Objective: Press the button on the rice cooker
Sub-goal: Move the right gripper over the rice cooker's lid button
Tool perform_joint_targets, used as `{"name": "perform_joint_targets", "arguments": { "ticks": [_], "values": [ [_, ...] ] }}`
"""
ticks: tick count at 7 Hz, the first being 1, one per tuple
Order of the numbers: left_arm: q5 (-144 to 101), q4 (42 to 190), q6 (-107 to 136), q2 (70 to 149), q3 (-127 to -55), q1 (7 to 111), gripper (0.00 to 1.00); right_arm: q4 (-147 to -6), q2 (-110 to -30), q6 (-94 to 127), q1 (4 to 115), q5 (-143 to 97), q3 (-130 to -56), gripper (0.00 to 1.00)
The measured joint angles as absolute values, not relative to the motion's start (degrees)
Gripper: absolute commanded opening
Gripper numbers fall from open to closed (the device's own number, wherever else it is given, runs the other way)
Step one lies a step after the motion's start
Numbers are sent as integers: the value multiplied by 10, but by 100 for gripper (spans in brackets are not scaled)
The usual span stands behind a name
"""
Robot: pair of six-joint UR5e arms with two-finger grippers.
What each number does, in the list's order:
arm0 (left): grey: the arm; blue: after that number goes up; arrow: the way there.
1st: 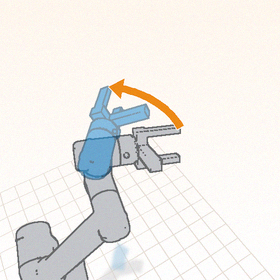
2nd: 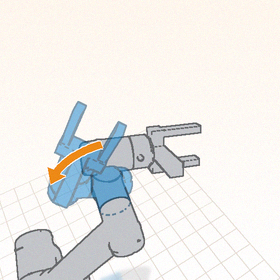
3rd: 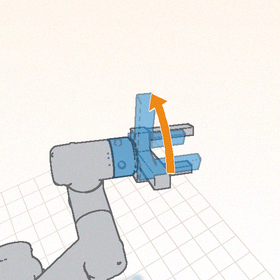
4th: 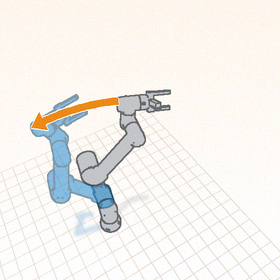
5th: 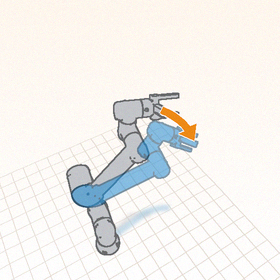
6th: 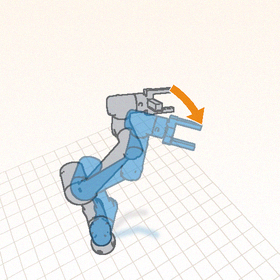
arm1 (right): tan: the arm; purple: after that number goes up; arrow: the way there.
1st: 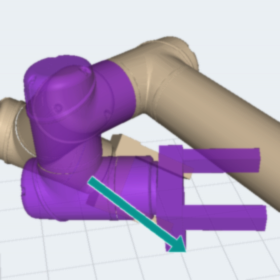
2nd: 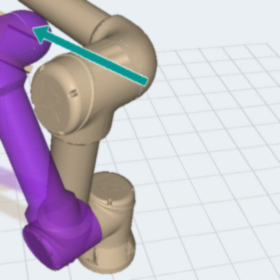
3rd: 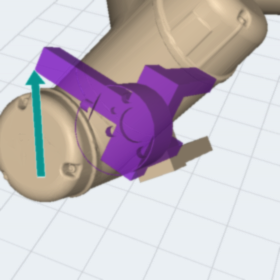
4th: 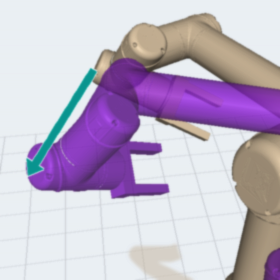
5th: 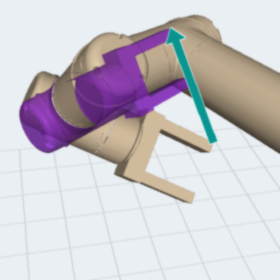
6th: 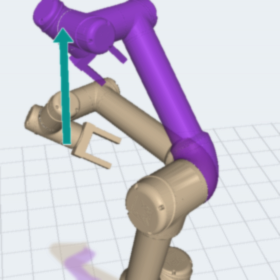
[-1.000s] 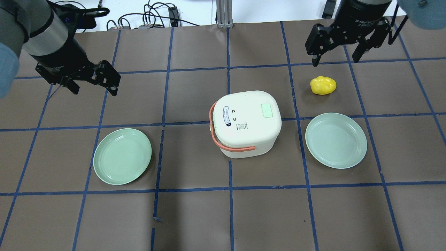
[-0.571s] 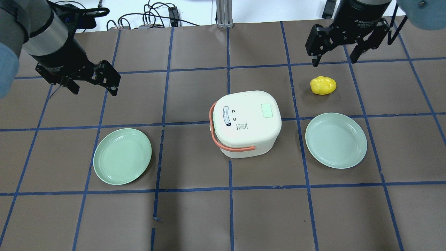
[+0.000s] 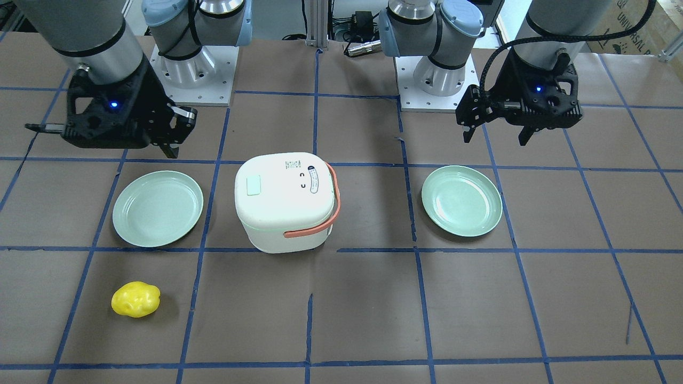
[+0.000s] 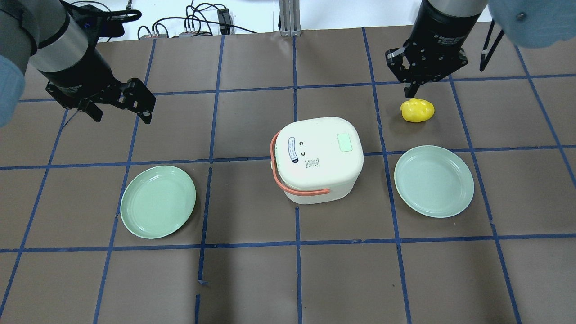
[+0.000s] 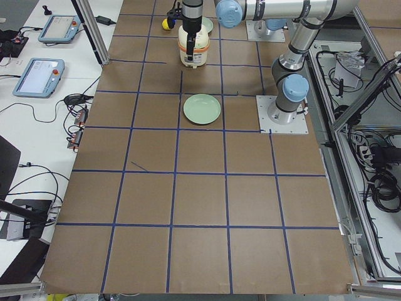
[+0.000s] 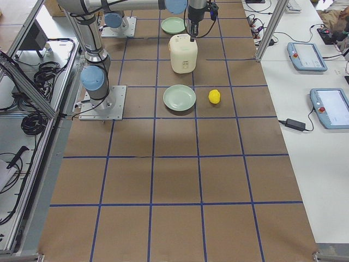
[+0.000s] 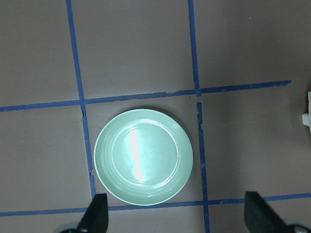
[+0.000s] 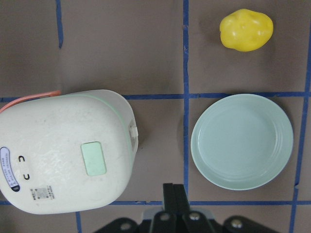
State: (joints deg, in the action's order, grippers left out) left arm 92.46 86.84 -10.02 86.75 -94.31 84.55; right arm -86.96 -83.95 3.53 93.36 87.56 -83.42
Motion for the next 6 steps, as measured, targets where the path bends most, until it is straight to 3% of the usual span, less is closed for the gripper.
{"name": "perform_joint_targets", "arguments": {
  "ticks": [6],
  "values": [
    [925, 868, -100, 867, -943, 845, 100, -999, -804, 84, 1000, 876, -922, 4]
  ]
}}
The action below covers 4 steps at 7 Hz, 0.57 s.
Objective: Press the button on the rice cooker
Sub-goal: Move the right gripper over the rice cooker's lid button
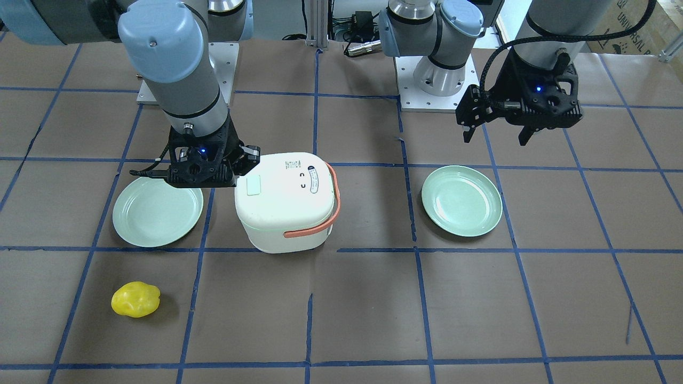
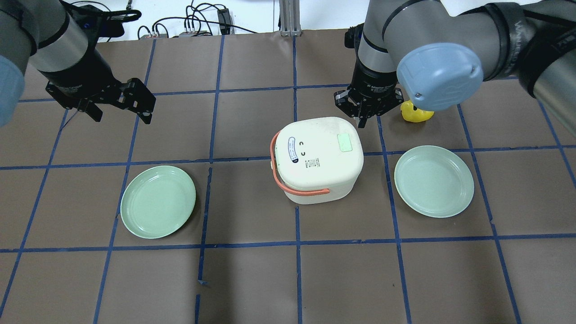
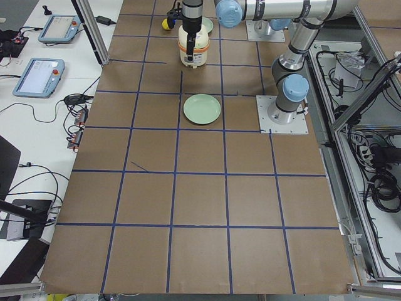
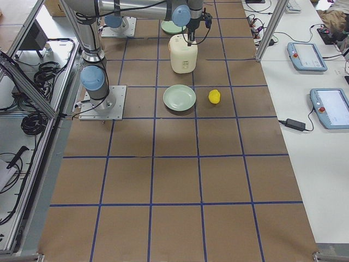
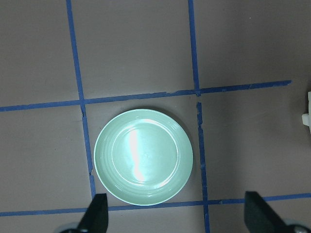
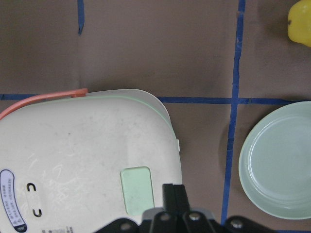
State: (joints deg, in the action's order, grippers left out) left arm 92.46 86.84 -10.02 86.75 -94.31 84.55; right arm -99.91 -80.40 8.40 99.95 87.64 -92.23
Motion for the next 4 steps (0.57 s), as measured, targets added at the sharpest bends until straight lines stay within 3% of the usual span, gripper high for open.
{"name": "perform_joint_targets", "arguments": {
  "ticks": [4],
  "values": [
    [925, 868, -100, 867, -943, 845, 100, -1023, -787, 96, 1021, 872, -927, 4]
  ]
}}
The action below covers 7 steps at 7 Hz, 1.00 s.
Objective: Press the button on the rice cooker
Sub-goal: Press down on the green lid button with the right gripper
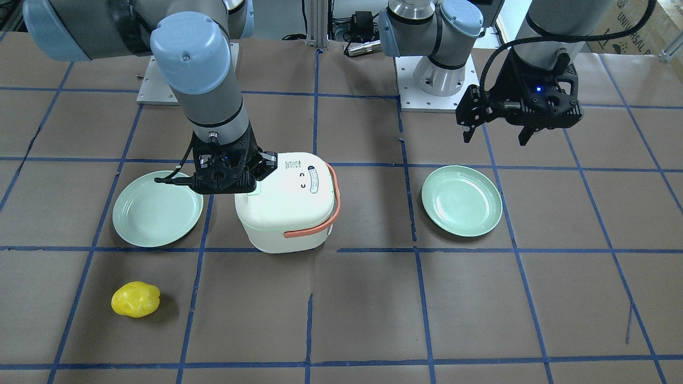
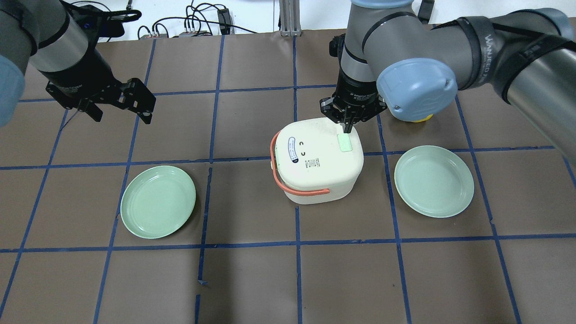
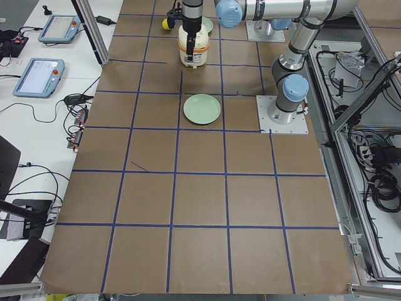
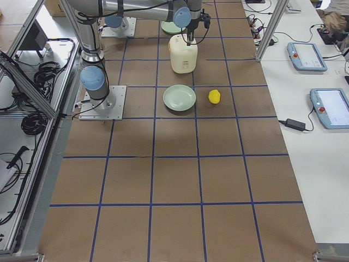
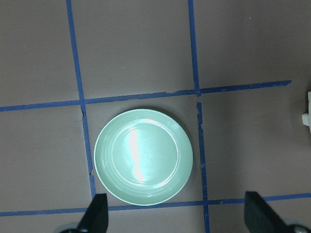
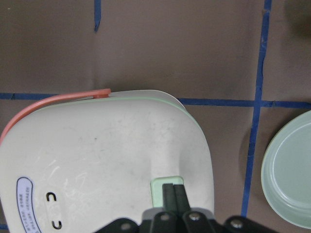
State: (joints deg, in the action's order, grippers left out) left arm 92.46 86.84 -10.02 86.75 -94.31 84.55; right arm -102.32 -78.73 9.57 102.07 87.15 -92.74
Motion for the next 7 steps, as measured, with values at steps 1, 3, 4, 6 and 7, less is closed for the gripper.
{"name": "perform_joint_targets", "arguments": {
  "ticks": [1, 3, 4, 6, 7],
  "values": [
    [925, 868, -100, 867, -943, 846, 100, -1024, -786, 95, 1022, 871, -928, 5],
    [925, 868, -100, 867, -943, 845, 100, -1024, -784, 92, 1022, 870, -929, 5],
    [925, 868, -100, 867, -943, 846, 100, -1023, -783, 92, 1022, 870, -929, 5],
    [925, 868, -100, 867, -943, 845, 100, -1021, -782, 89, 1022, 871, -933, 5],
    [925, 868, -100, 867, -943, 846, 100, -1022, -782, 88, 1022, 872, -940, 5]
  ]
}}
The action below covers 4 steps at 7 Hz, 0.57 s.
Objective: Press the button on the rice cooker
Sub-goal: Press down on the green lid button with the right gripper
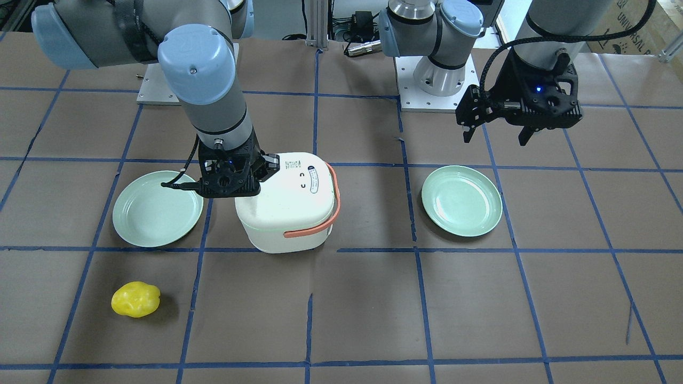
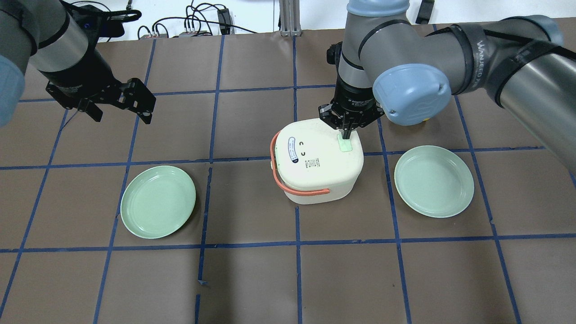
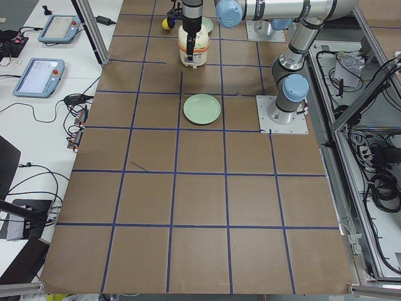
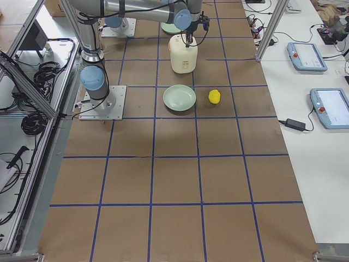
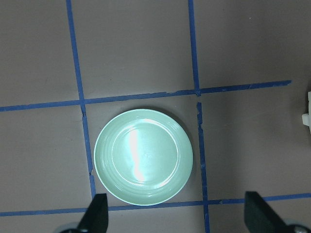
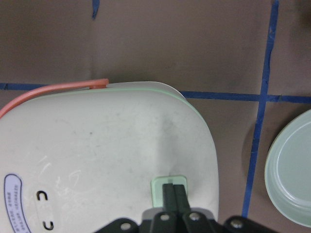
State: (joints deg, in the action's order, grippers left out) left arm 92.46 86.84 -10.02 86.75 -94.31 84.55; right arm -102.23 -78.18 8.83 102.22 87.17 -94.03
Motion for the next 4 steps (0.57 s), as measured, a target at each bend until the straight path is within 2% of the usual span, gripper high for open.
{"name": "perform_joint_targets", "arguments": {
  "ticks": [4],
  "values": [
    [925, 868, -100, 867, -943, 846, 100, -1026, -782, 88, 1022, 874, -951, 6]
  ]
}}
